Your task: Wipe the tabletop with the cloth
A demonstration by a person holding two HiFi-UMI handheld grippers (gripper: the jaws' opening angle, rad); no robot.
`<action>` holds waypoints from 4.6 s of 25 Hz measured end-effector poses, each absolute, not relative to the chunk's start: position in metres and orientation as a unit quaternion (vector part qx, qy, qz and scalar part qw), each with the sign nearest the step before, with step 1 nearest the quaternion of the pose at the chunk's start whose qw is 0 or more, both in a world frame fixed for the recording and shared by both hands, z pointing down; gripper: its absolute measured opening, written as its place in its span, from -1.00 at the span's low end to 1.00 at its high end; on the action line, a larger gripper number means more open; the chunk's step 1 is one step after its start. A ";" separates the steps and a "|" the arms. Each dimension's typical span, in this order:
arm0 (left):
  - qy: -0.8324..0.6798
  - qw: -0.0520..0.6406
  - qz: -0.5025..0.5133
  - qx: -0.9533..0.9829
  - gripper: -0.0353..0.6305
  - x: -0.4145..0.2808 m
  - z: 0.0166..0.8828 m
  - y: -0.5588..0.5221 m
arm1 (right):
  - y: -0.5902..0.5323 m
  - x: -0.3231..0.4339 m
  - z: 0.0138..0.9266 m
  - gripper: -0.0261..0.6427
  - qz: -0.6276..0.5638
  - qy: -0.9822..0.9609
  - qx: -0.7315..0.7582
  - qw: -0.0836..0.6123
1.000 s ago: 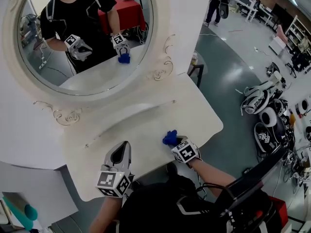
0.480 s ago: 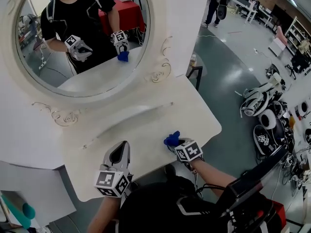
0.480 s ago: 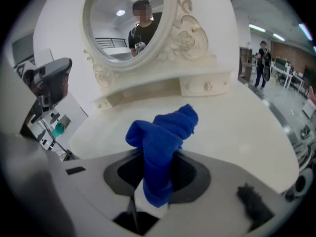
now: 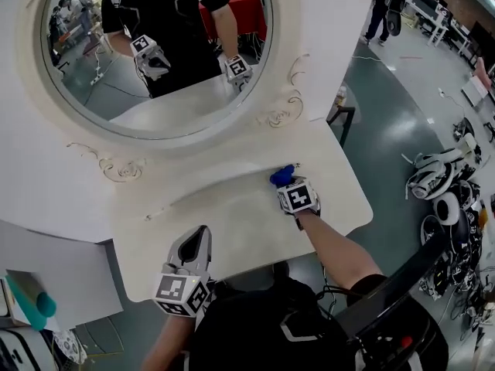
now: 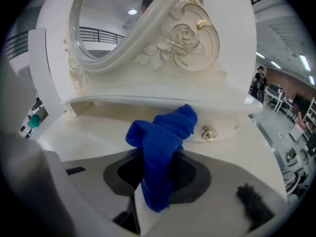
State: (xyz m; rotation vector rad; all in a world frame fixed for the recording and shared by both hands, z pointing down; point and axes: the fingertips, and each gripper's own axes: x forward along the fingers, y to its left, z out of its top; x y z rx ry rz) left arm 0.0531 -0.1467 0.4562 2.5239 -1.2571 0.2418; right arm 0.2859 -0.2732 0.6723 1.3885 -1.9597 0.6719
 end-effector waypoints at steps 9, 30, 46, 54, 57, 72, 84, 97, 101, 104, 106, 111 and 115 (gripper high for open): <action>-0.422 0.162 0.085 0.888 -0.87 0.065 0.461 -0.146 | -0.224 0.286 0.676 -0.54 0.257 -0.758 0.501 0.329; -0.343 0.165 0.081 0.921 -0.87 0.119 0.464 -0.150 | -0.089 0.316 0.673 -0.54 0.352 -0.734 0.502 0.291; -0.453 0.174 0.079 0.871 -0.87 0.132 0.471 -0.156 | -0.265 0.346 0.674 -0.54 0.246 -0.768 0.500 0.316; -0.460 0.173 0.091 0.866 -0.87 0.155 0.469 -0.150 | -0.225 0.341 0.675 -0.54 0.230 -0.791 0.457 0.337; -0.451 0.168 0.092 0.872 -0.87 0.163 0.461 -0.150 | -0.205 0.343 0.674 -0.54 0.228 -0.794 0.456 0.331; -0.368 0.173 0.071 0.911 -0.87 0.177 0.456 -0.151 | -0.089 0.363 0.676 -0.54 0.279 -0.754 0.489 0.337; -0.356 0.167 0.044 0.918 -0.87 0.167 0.457 -0.154 | -0.064 0.369 0.673 -0.54 0.341 -0.730 0.499 0.320; -0.479 0.171 0.058 0.859 -0.87 0.163 0.465 -0.155 | -0.281 0.423 0.673 -0.54 0.281 -0.740 0.539 0.289; -0.502 0.174 0.062 0.845 -0.87 0.164 0.458 -0.148 | -0.283 0.410 0.677 -0.54 0.269 -0.756 0.508 0.314; -0.504 0.177 0.062 0.843 -0.87 0.172 0.455 -0.148 | -0.268 0.404 0.674 -0.54 0.256 -0.767 0.494 0.318; -0.501 0.177 0.056 0.845 -0.87 0.179 0.452 -0.149 | -0.248 0.401 0.675 -0.54 0.247 -0.778 0.476 0.327; -0.472 0.166 0.047 0.865 -0.87 0.205 0.445 -0.160 | -0.189 0.402 0.676 -0.54 0.210 -0.800 0.438 0.353; -0.442 0.165 0.044 0.881 -0.87 0.228 0.443 -0.163 | -0.146 0.408 0.673 -0.54 0.239 -0.795 0.435 0.350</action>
